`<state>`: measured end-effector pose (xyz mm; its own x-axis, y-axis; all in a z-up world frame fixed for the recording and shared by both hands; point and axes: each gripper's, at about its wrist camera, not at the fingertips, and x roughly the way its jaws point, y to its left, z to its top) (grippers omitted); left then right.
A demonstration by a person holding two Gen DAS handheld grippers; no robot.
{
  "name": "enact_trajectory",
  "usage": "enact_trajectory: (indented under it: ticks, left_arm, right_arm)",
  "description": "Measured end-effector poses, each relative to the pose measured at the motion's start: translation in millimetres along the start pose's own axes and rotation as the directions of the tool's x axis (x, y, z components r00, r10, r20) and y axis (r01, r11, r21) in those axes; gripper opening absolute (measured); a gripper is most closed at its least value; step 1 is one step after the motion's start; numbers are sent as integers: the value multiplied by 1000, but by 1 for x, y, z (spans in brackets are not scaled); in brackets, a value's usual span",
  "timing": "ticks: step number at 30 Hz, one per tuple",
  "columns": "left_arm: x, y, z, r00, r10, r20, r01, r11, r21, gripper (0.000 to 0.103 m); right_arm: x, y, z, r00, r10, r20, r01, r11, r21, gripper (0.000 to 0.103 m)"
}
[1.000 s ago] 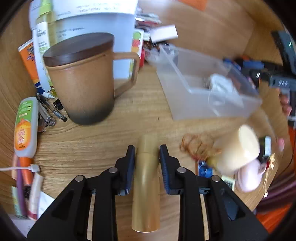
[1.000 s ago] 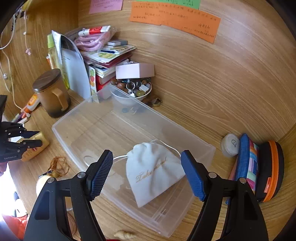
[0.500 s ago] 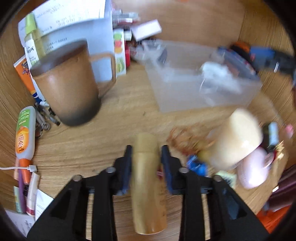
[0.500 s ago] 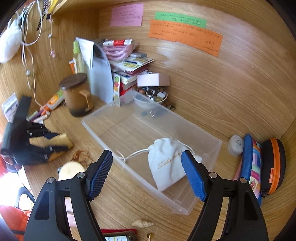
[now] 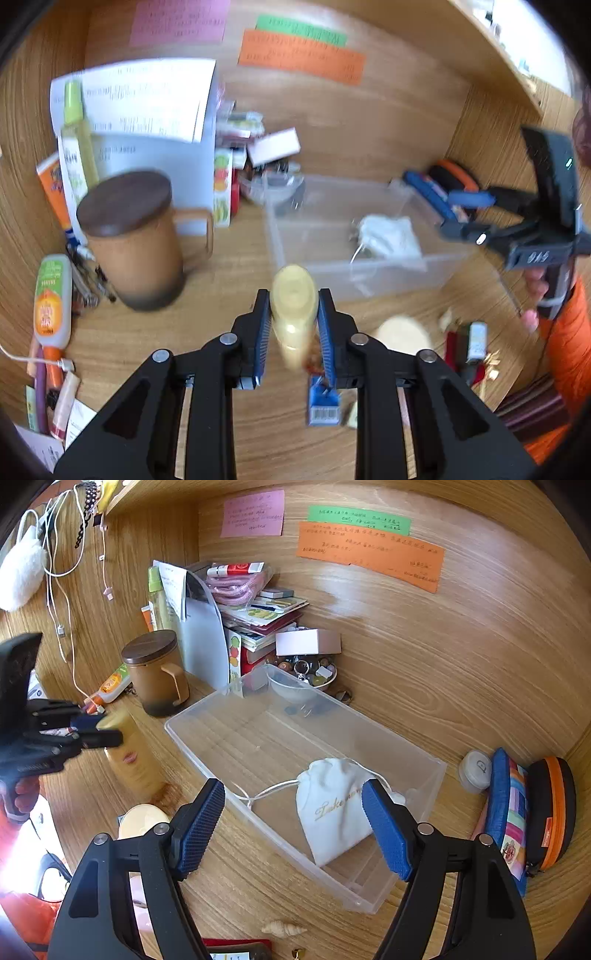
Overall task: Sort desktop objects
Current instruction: 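Lower the cream tube into the clear bin and open the left tool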
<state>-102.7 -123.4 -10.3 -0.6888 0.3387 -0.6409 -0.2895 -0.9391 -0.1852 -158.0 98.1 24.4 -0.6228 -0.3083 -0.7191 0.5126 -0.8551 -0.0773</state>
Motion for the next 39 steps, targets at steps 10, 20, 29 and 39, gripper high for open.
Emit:
enact_trajectory:
  ticks: [10, 20, 29, 39]
  left_arm:
    - [-15, -34, 75, 990, -72, 121, 63, 995, 77, 24]
    - [55, -49, 105, 998, -61, 8, 60, 994, 91, 24]
    - [108, -46, 91, 993, -28, -118, 38, 996, 84, 24]
    - [85, -53, 86, 995, 21, -96, -8, 991, 135, 43]
  right_arm:
    - [3, -14, 5, 999, 32, 27, -33, 999, 35, 74]
    - [9, -31, 4, 998, 39, 43, -42, 997, 65, 74]
    - [17, -42, 0, 999, 39, 19, -41, 996, 84, 74]
    - [5, -32, -6, 999, 24, 22, -25, 997, 78, 74]
